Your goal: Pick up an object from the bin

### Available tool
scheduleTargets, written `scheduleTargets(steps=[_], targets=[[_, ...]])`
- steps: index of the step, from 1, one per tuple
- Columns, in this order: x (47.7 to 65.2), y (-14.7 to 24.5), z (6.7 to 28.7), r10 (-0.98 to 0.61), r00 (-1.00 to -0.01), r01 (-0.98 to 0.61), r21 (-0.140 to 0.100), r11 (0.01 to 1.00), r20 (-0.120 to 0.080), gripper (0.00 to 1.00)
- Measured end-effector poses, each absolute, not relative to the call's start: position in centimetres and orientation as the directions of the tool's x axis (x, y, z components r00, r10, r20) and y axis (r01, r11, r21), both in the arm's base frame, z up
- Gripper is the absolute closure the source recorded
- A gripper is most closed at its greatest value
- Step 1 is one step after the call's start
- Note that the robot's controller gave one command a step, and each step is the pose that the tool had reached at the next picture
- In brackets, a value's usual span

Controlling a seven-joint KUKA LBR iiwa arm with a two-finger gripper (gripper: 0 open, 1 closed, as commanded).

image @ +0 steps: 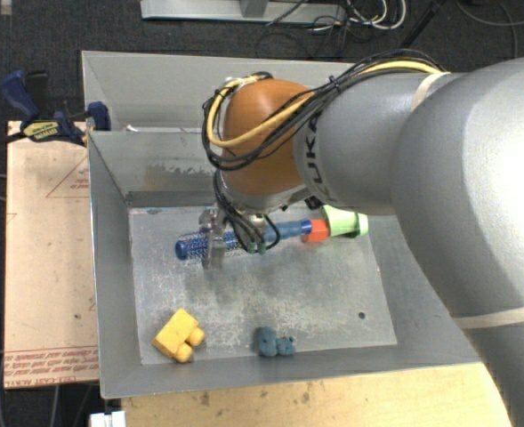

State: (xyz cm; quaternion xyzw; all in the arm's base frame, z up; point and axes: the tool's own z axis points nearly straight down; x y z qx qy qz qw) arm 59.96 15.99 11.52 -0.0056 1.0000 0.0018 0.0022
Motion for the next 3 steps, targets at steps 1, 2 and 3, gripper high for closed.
scheduleTargets(steps=[1, 2, 3], targets=[[60.0, 16.0, 12.9, -0.011, -1.000, -0.011, 0.003, 1.000, -0.002, 1.00], [60.1, 16.1, 15.8, -0.012, -1.000, -0.012, 0.003, 1.000, -0.003, 1.00], [60.1, 16.2, 18.4, -0.012, -1.000, -0.012, 0.003, 1.000, -0.003, 1.00]])
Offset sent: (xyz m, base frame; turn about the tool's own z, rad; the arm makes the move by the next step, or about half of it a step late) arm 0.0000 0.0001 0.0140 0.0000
